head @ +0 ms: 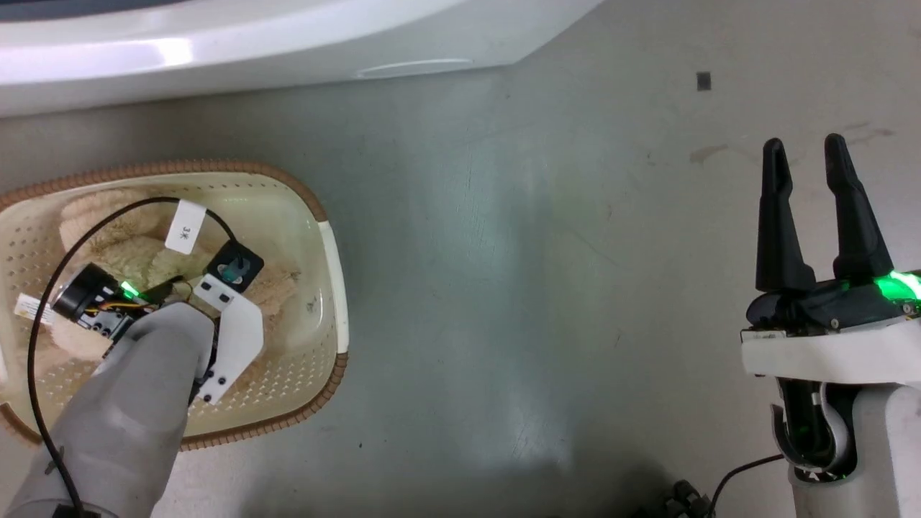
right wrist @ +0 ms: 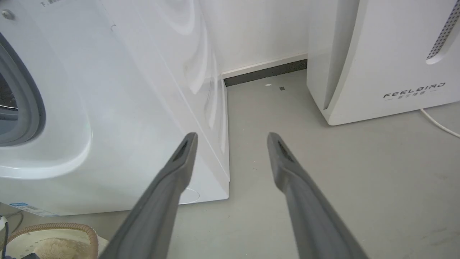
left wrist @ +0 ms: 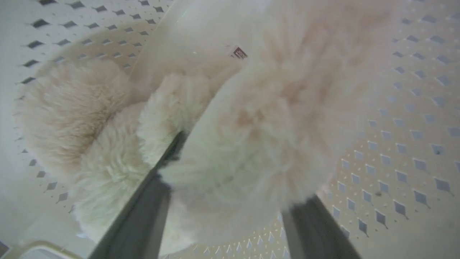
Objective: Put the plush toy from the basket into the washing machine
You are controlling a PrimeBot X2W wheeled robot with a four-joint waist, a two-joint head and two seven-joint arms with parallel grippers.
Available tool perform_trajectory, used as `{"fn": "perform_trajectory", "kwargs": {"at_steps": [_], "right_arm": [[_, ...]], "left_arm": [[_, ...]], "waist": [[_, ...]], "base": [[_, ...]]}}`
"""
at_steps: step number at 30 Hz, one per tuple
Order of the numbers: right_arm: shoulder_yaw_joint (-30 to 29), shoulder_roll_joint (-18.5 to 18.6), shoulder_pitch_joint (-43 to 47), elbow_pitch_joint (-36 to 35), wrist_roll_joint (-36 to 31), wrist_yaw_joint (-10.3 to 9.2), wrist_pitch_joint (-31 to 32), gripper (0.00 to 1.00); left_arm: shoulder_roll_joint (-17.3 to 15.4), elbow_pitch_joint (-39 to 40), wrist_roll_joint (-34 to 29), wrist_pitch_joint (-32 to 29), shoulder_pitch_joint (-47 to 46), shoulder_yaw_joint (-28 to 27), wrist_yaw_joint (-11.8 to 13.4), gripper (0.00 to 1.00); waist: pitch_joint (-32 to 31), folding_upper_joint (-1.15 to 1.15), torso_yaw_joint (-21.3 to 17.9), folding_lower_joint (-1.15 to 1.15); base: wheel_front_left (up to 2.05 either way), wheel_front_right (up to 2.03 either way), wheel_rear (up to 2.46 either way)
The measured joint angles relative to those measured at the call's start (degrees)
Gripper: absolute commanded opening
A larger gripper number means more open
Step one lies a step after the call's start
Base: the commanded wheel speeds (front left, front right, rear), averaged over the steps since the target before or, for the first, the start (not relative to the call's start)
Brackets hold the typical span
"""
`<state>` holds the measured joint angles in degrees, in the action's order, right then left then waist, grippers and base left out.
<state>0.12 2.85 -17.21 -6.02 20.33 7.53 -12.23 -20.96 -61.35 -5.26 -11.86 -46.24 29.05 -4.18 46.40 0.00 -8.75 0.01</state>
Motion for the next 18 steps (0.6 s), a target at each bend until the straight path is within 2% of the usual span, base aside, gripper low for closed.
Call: {"fn": "perform_trajectory", "kwargs": {"at_steps": [2, 3, 4, 5, 13, 18], "right_arm": [[0.2, 0.0, -0.4, 0.0, 0.4, 0.0, -0.1, 1.0], [0.2, 0.0, -0.7, 0.0, 0.7, 0.0, -0.2, 1.0], [0.2, 0.0, -1.0, 0.0, 1.1, 0.0, -0.5, 1.0], [0.3, 0.0, -1.2, 0.0, 1.4, 0.0, -0.6, 1.0], [-0.4, 0.0, -2.4, 0.5, 3.0, 0.0, -1.5, 1.0], [-1.2, 0.0, -2.7, 2.0, 3.5, 0.0, -2.1, 1.0]], "left_arm": [[-0.1, -1.1, 0.2, 0.2, -0.9, 0.6, 0.0, 1.0], [-0.1, -1.6, 0.4, 0.1, -1.3, 0.9, 0.0, 0.83], [-0.2, -2.2, 0.5, 0.0, -1.6, 1.3, 0.0, 0.15], [-0.2, -2.8, 0.5, 0.0, -2.0, 1.5, 0.0, 0.0], [-0.6, -7.2, 1.8, -1.0, -4.6, 3.7, -0.9, 0.0], [-0.2, -10.0, 3.2, -1.0, -5.1, 4.8, -1.0, 0.0]], "waist": [[0.9, 0.0, 0.0, 0.0], [1.2, 0.0, 0.0, 0.0], [1.6, 0.0, 0.0, 0.0], [1.9, 0.0, 0.0, 0.0], [3.6, 0.0, -0.3, 0.0], [2.5, 0.0, -0.2, -0.01]], "base": [[0.0, 0.0, 0.0], [0.0, 0.0, 0.0], [0.0, 0.0, 0.0], [0.0, 0.0, 0.0], [0.0, 0.0, 0.0], [0.0, 0.0, 0.0]]}}
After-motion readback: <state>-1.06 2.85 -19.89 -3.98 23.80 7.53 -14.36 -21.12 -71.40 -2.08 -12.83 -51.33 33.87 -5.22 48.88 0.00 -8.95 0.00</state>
